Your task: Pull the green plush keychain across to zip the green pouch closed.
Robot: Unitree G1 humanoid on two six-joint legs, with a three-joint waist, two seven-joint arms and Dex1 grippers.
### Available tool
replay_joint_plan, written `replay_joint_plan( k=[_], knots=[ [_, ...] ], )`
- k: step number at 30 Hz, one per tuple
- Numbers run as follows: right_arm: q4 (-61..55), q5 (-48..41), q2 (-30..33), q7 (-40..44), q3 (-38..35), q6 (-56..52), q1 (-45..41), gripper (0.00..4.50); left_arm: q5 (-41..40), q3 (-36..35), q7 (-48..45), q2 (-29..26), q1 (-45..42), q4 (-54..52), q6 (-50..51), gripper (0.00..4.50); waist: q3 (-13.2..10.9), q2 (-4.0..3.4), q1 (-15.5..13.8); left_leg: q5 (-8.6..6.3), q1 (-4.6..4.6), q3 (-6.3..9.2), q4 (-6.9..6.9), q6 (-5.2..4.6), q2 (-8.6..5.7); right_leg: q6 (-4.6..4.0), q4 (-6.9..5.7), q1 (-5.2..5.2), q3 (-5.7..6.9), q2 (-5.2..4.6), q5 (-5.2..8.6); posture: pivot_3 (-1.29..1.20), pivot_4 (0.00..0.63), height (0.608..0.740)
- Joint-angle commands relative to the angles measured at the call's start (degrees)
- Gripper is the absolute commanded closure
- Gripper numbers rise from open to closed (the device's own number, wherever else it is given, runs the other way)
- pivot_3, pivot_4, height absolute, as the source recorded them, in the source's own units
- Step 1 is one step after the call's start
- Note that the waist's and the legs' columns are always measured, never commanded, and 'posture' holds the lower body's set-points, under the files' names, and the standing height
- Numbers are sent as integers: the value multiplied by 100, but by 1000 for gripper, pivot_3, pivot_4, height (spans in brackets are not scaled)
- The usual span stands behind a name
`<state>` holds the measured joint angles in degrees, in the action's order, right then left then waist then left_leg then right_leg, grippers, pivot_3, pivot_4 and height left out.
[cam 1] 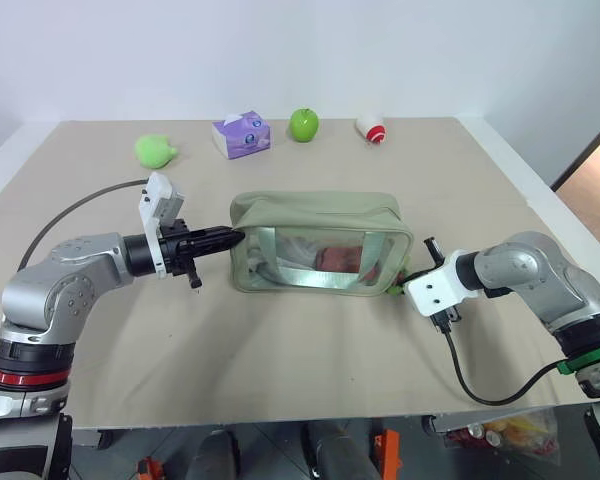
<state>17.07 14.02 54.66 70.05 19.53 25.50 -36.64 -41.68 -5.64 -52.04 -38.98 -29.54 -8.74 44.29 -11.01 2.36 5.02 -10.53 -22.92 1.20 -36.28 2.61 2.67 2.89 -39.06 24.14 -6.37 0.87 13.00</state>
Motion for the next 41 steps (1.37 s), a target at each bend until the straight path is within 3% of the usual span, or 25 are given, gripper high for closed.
replay_joint_plan(
  k=[1,4,5,6,12,13,15,17,26,33,41],
  knots=[
    [-143,-948,-23,644,-373,-1043,2,4482,-62,-191,28,-48,68,-193,-7,4500,0,0,1,0,0,-1,0,0,0,0,0,0,-1,-1,0,0,150,740],
    [-119,-1603,0,969,-703,-1853,-89,4482,-30,-177,25,-73,96,-203,-20,4500,-1,-1,0,0,-2,-1,0,0,-1,0,0,1,-2,-1,0,0,150,740],
    [-119,-1763,18,1071,-788,-2091,-119,3842,-18,-175,20,-80,98,-200,-24,4500,-2,-1,0,0,-3,0,0,0,-1,0,0,2,-1,-1,0,0,150,740],
    [-135,-1857,30,1141,-841,-2252,-133,3669,-10,-175,17,-83,99,-199,-26,4500,-2,-1,0,0,-5,0,1,0,-2,0,0,4,-1,-1,0,0,150,740],
    [134,-2334,289,1371,-1380,-3212,-214,1639,1,-180,29,-69,125,-196,-24,4500,-3,-1,0,0,-8,-2,1,0,-3,2,0,7,-1,-2,1,0,150,740],
    [84,-2478,336,1440,-1473,-3405,-156,1105,-76,-231,38,-49,120,-162,39,3936,-3,-1,0,-1,-8,-2,1,1,-3,2,1,8,-1,-2,2,0,150,740],
    [-8,-2797,382,1547,-1690,-3840,-75,817,-296,-365,19,-27,81,-139,183,3700,-7,-1,6,-1,-8,-2,1,1,-3,1,1,10,-1,-1,2,0,150,740],
    [-45,-3064,432,1620,-1898,-4209,5,40,-471,-462,-8,-83,47,-194,334,2928,-9,0,6,-1,-13,-1,1,1,-3,1,1,13,0,-1,2,0,150,740],
    [-115,-3608,426,1317,-2585,-4922,118,0,-627,-1088,97,-639,391,-658,460,15,-15,-1,29,-2,-23,-2,2,2,-3,3,2,23,-1,-2,4,0,150,740],
    [-721,-4802,155,454,-3958,-6096,511,0,-783,-2502,485,-740,1321,-381,388,15,-18,0,62,-3,-29,1,8,2,-3,0,4,28,2,-3,9,0,150,740],
    [-1979,-5406,-116,-311,-4667,-6519,1606,0,-850,-2632,695,-509,1752,-60,356,15,-19,7,60,-7,-32,-1,5,4,-6,2,10,27,1,-10,12,0,150,740]
  ],
)
